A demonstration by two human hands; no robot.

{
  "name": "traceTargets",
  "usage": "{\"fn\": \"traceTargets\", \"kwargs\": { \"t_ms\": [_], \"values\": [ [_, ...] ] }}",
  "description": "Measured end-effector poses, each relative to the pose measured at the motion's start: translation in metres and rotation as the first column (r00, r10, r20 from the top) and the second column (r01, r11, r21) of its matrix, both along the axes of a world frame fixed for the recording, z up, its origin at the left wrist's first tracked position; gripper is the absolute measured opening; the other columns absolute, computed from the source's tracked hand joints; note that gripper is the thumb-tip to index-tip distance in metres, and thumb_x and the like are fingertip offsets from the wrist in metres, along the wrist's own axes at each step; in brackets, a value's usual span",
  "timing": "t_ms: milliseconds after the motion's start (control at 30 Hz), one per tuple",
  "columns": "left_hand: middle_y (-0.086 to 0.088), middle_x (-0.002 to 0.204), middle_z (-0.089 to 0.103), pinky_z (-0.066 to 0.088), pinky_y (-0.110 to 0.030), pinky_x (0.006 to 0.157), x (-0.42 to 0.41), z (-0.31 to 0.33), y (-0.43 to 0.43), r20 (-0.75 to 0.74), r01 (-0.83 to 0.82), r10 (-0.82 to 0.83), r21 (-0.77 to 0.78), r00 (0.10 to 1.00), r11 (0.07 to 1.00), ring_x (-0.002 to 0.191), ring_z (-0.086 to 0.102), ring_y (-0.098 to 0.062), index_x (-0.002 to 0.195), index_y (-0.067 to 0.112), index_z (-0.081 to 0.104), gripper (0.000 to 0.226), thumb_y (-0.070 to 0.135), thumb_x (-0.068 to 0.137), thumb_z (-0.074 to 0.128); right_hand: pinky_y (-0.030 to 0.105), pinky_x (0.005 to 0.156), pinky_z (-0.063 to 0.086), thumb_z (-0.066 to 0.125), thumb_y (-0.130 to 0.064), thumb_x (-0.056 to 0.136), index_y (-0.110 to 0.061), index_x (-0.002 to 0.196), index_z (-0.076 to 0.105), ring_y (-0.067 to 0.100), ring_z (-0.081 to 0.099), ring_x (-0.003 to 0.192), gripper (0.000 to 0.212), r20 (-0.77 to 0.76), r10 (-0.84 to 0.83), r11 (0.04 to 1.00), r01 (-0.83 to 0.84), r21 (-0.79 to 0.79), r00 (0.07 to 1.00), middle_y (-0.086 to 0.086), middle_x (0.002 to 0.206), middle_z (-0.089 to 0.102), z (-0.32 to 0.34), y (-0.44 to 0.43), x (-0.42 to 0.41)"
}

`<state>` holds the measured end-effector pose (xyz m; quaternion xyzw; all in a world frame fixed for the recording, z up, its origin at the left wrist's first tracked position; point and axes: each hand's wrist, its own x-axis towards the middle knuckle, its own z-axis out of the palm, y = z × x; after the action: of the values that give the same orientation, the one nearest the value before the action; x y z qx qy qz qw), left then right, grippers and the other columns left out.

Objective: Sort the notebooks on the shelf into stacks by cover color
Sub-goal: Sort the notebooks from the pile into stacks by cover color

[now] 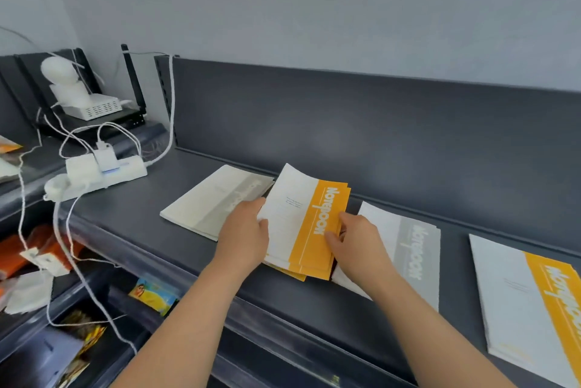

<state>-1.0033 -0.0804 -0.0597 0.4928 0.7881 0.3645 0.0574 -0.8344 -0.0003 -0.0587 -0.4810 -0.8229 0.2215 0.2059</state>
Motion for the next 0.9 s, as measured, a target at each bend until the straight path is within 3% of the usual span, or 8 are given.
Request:
{"fn": "traceTargets", "kwargs": {
  "t_ms": [133, 200, 300, 367, 433, 567, 700, 900],
  "values": [
    [-0.001, 0.106, 0.060, 0.045, -0.030, 0.081, -0.023, -0.008, 0.011, -0.056, 0.043, -0.046, -0.054, 0.997, 0.998, 0.100, 0.053, -0.020, 0.122, 0.020, 0.060, 0.035, 0.007, 0.093, 0.045, 0.022, 0.065, 0.037, 0.048, -0.027, 0.095, -0.015, 0.085, 0.043, 0.016, 0.050, 0.075, 0.017, 0.077, -0.055, 0.998, 0.055, 0.005, 0.995, 0.007, 0.093, 0.055, -0.007, 0.000, -0.017],
    [-0.003, 0.110, 0.060, 0.045, -0.032, 0.084, -0.028, -0.013, 0.014, -0.066, 0.063, -0.070, -0.098, 0.995, 0.993, 0.105, 0.054, -0.023, 0.123, 0.018, 0.058, 0.034, 0.008, 0.094, 0.045, 0.020, 0.062, 0.037, 0.048, -0.028, 0.095, -0.015, 0.082, 0.043, 0.015, 0.049, 0.072, 0.019, 0.111, -0.086, 0.996, 0.084, 0.018, 0.990, 0.006, 0.089, 0.053, -0.011, 0.000, -0.022],
    [-0.006, 0.132, 0.054, 0.040, -0.032, 0.099, -0.032, -0.019, 0.015, -0.053, 0.065, -0.073, -0.137, 0.996, 0.988, 0.124, 0.047, -0.025, 0.140, 0.013, 0.046, 0.042, 0.012, 0.098, 0.045, 0.016, 0.053, 0.032, 0.050, -0.028, 0.093, -0.015, 0.079, 0.048, 0.015, 0.051, 0.070, 0.020, 0.136, -0.120, 0.993, 0.117, 0.033, 0.983, 0.006, 0.088, 0.054, -0.014, 0.001, -0.024],
    [-0.004, 0.124, 0.057, 0.042, -0.030, 0.094, -0.035, -0.022, 0.016, -0.065, 0.086, -0.094, -0.109, 0.993, 0.990, 0.119, 0.050, -0.025, 0.132, 0.014, 0.053, 0.036, 0.011, 0.097, 0.046, 0.016, 0.056, 0.034, 0.050, -0.030, 0.093, -0.015, 0.080, 0.052, 0.015, 0.053, 0.072, 0.020, 0.149, -0.134, 0.991, 0.129, 0.038, 0.980, 0.006, 0.092, 0.057, -0.014, 0.000, -0.026],
    [-0.003, 0.116, 0.057, 0.044, -0.031, 0.089, -0.037, -0.022, 0.016, -0.116, 0.111, -0.123, -0.105, 0.986, 0.988, 0.110, 0.051, -0.024, 0.120, 0.014, 0.058, 0.028, 0.009, 0.095, 0.045, 0.019, 0.064, 0.039, 0.051, -0.030, 0.093, -0.015, 0.086, 0.057, 0.016, 0.056, 0.077, 0.018, 0.149, -0.139, 0.990, 0.135, 0.037, 0.979, 0.007, 0.098, 0.060, -0.014, -0.001, -0.027],
    [0.001, 0.137, 0.048, 0.038, -0.032, 0.098, -0.032, -0.011, 0.012, -0.247, 0.134, -0.162, -0.128, 0.955, 0.983, 0.121, 0.041, -0.023, 0.137, 0.018, 0.047, 0.039, 0.016, 0.097, 0.043, 0.023, 0.082, 0.046, 0.054, -0.029, 0.093, -0.018, 0.127, 0.057, 0.016, 0.059, 0.098, 0.035, 0.040, -0.172, 0.984, 0.170, 0.050, 0.984, 0.002, 0.118, 0.058, -0.004, -0.010, -0.019],
    [0.004, 0.136, 0.052, 0.035, -0.028, 0.101, -0.011, 0.011, 0.009, -0.289, 0.244, -0.246, -0.041, 0.925, 0.969, 0.124, 0.042, -0.018, 0.137, 0.021, 0.049, 0.039, 0.025, 0.099, 0.043, 0.022, 0.091, 0.040, 0.050, -0.032, 0.095, -0.021, 0.131, 0.053, 0.014, 0.056, 0.109, 0.037, 0.007, -0.212, 0.966, 0.208, 0.153, 0.977, -0.006, 0.133, 0.052, 0.006, -0.024, 0.000],
    [0.002, 0.116, 0.064, 0.042, -0.029, 0.089, 0.041, 0.025, 0.004, -0.252, 0.412, -0.389, 0.041, 0.886, 0.910, 0.106, 0.053, -0.019, 0.119, 0.018, 0.063, 0.029, 0.025, 0.097, 0.046, 0.022, 0.101, 0.035, 0.045, -0.037, 0.096, -0.025, 0.136, 0.047, 0.011, 0.047, 0.125, 0.042, 0.051, -0.339, 0.923, 0.322, 0.211, 0.939, -0.010, 0.142, 0.046, 0.013, -0.049, 0.049]
  ]
}}
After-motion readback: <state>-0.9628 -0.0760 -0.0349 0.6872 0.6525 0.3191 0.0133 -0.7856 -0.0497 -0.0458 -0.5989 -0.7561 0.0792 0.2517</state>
